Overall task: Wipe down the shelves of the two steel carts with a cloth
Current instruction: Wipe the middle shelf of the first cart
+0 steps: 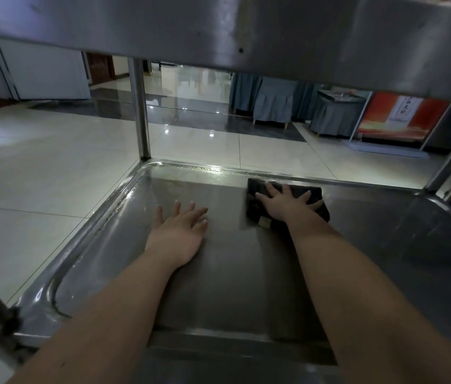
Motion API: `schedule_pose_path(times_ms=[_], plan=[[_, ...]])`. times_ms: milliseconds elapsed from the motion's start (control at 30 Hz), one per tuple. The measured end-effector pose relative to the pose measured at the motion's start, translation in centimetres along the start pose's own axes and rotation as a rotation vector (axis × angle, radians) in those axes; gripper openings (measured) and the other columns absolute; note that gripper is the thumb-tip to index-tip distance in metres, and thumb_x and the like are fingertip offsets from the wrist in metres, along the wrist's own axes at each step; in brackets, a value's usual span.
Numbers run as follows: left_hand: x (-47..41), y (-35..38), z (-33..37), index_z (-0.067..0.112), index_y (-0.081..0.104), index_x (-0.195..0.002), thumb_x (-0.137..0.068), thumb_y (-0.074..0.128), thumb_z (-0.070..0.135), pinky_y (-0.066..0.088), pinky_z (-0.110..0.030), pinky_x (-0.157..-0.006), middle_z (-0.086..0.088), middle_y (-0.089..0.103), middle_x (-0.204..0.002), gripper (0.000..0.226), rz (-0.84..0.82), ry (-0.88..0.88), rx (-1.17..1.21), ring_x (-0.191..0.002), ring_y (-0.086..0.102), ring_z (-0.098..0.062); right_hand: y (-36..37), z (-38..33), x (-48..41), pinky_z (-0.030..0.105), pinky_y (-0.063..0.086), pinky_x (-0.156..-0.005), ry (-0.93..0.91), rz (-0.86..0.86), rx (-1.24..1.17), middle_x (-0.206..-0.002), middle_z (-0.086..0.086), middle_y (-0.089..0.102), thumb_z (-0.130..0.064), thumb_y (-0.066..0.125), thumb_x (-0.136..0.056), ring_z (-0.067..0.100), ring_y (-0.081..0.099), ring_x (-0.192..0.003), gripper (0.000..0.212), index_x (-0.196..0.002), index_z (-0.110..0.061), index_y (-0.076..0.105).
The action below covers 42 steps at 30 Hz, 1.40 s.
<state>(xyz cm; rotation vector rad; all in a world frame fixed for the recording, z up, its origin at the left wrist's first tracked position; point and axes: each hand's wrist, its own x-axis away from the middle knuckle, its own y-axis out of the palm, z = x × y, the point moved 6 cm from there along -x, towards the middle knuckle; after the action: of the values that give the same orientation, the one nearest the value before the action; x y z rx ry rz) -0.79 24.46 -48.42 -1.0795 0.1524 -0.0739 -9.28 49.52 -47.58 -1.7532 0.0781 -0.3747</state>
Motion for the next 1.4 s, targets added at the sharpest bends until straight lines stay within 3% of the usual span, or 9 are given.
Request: schedule_pose_path(times_ms=[267,467,533,700,800,933,1167,1333,1400], plan=[[-0.5,0.2,0.3,0.044,0.031,-0.145,-0.099,0.025,0.048,-0.011,-0.047,-0.117,0.013,0.015,-0.159,0.046,-0.025,0.002,-0.139,-0.148,0.003,-0.013,2.5,2.3,9.8,0.070,-0.015,-0.105,-0.180,-0.059,0.066,-0.161,-0.012,-0.017,-0.084,0.009,-0.082,0.046,-0.019,-0.143,0.067,-0.142,-0.062,-0.009],[0.7,0.1,2.8,0.035,0.038,-0.143,-0.097,0.034,0.044,-0.004,-0.045,-0.119,0.006,0.026,-0.157,0.047,0.015,0.116,-0.220,-0.147,0.016,-0.018,4.7,6.8,23.9,0.062,-0.020,-0.107,-0.350,-0.062,0.124,-0.148,-0.027,-0.036,-0.093,-0.017,-0.053,0.038,-0.032,-0.140,0.073,-0.122,-0.074,-0.031],[1.5,0.8,4.9,0.034,0.040,-0.141,-0.097,0.037,0.045,0.005,-0.040,-0.118,0.006,0.028,-0.157,0.046,-0.010,0.251,-0.199,-0.145,0.020,-0.016,4.3,7.0,23.1,0.061,-0.022,-0.106,-0.352,-0.081,0.125,-0.149,-0.028,-0.035,-0.093,-0.018,-0.049,0.038,-0.034,-0.139,0.074,-0.120,-0.076,-0.029],[2.0,1.5,6.0,0.033,0.041,-0.142,-0.096,0.042,0.044,0.018,-0.036,-0.118,0.008,0.029,-0.156,0.047,-0.025,0.334,-0.154,-0.144,0.022,-0.010,1.2,6.8,10.6,0.068,-0.015,-0.108,-0.176,-0.007,0.056,-0.161,-0.017,-0.013,-0.082,0.016,-0.084,0.045,-0.017,-0.144,0.062,-0.140,-0.067,-0.004],[2.0,1.4,5.7,0.036,0.044,-0.140,-0.094,0.045,0.046,0.022,-0.033,-0.116,0.011,0.033,-0.154,0.046,0.010,0.345,-0.147,-0.143,0.026,-0.008,-1.3,7.5,3.8,0.072,-0.013,-0.106,0.021,-0.003,0.008,-0.163,-0.010,-0.007,-0.082,0.018,-0.085,0.050,-0.013,-0.143,0.069,-0.147,-0.057,0.003],[1.8,0.9,6.0,0.042,0.051,-0.132,-0.090,0.052,0.050,0.028,-0.027,-0.111,0.015,0.040,-0.149,0.043,0.059,0.352,-0.127,-0.139,0.033,-0.006,-1.9,7.0,0.5,0.075,-0.014,-0.103,0.080,0.008,0.001,-0.163,-0.007,-0.007,-0.084,0.017,-0.083,0.052,-0.013,-0.142,0.073,-0.148,-0.055,0.003],[1.6,0.5,5.8,0.046,0.052,-0.131,-0.086,0.055,0.054,0.029,-0.028,-0.112,0.021,0.039,-0.148,0.045,0.015,0.312,-0.080,-0.138,0.033,-0.003,0.2,9.8,8.8,0.068,-0.009,-0.110,-0.085,-0.081,0.083,-0.161,-0.014,-0.015,-0.085,0.011,-0.081,0.045,-0.016,-0.144,0.067,-0.142,-0.064,-0.009],[1.7,0.3,6.1,0.044,0.052,-0.131,-0.086,0.055,0.054,0.029,-0.026,-0.110,0.019,0.039,-0.148,0.046,-0.004,0.298,-0.092,-0.137,0.035,-0.006,4.1,11.0,21.4,0.062,-0.019,-0.107,-0.228,-0.020,0.101,-0.149,-0.026,-0.032,-0.094,-0.014,-0.050,0.040,-0.028,-0.141,0.077,-0.123,-0.075,-0.028],[2.0,0.3,6.3,0.042,0.053,-0.131,-0.087,0.054,0.053,0.030,-0.027,-0.108,0.017,0.040,-0.148,0.045,0.010,0.286,-0.099,-0.137,0.036,-0.008,4.6,10.4,22.7,0.062,-0.022,-0.106,-0.198,-0.031,0.113,-0.145,-0.026,-0.036,-0.092,-0.012,-0.053,0.041,-0.031,-0.140,0.073,-0.122,-0.074,-0.030]])
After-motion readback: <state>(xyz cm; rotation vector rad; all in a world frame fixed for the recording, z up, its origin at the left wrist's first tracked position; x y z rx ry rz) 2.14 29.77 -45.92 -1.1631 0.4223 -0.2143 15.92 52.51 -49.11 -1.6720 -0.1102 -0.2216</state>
